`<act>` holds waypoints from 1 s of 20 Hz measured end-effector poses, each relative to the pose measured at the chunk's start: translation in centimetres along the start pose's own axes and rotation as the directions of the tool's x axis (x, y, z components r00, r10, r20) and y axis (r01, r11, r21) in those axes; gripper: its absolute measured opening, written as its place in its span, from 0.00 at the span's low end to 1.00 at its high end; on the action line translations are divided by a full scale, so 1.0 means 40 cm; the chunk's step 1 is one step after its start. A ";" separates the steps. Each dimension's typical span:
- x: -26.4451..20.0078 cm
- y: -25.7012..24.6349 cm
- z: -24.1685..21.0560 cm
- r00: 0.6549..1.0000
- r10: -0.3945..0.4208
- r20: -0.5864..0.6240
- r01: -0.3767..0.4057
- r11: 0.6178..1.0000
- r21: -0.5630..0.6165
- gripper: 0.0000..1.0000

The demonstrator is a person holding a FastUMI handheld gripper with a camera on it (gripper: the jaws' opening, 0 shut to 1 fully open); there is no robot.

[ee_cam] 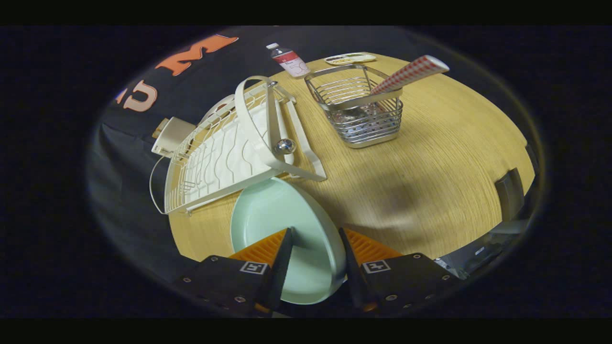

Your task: Take the plate from the dish rack, then take the spoon from the basket and place it into the plate.

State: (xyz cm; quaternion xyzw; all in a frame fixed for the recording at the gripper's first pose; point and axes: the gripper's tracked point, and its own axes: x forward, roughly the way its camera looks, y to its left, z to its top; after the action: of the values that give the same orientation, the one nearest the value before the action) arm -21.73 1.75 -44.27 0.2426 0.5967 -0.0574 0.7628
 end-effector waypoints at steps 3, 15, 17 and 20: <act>-0.006 -0.042 0.035 0.998 -0.046 0.052 0.048 0.998 -0.039 0.60; -0.154 -0.147 0.324 0.849 -0.115 0.515 0.205 0.971 -0.121 0.66; -0.162 -0.151 0.352 0.829 -0.113 0.547 0.225 0.964 -0.142 0.66; -0.170 -0.147 0.378 0.811 -0.104 0.576 0.238 0.958 -0.161 0.66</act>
State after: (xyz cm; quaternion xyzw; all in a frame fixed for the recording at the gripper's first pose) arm -12.54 -11.41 -37.09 0.0715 0.3678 -0.1269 0.9184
